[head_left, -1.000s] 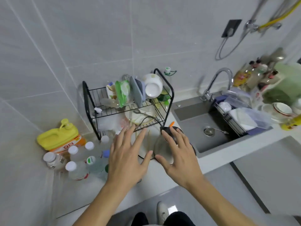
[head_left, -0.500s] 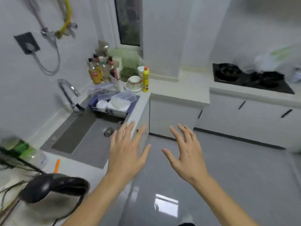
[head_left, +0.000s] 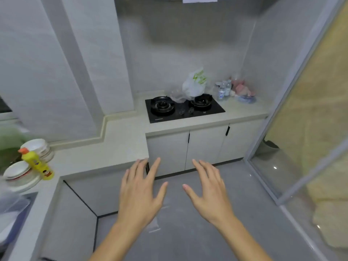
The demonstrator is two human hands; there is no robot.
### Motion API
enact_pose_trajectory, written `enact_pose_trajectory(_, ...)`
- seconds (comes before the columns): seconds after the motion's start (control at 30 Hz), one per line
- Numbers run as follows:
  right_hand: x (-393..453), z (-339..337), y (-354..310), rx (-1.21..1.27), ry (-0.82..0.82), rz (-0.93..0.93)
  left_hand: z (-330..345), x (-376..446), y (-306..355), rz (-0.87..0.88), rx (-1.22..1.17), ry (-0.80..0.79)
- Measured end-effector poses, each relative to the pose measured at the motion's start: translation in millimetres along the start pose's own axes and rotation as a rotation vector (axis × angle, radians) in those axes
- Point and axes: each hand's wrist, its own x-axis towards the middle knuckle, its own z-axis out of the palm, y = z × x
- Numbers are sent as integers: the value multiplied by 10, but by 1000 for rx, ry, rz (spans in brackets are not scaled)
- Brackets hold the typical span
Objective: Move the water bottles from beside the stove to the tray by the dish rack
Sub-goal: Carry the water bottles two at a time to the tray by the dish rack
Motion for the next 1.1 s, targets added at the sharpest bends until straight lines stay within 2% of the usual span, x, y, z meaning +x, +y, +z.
enact_pose_trajectory(0.27,1258,131,854,2,44,150,833,1920,204,128,-10,-9)
enact_pose_trajectory(0.53,2634,-161,1644,-56,124,294,1432,3749,619,274,-95,-67)
enact_pose_trajectory(0.7,3132,-189,2307,-45,152,387,1927,4582,1115,350,-135,-95)
enact_pose_trajectory(0.87,3746,-316,3283,-49,175,448,2620,5408,1791,386,-122,-103)
enact_pose_trajectory(1.1,4857,-798,4452,-32,43,355,3154,6649,2717,326,-41,-72)
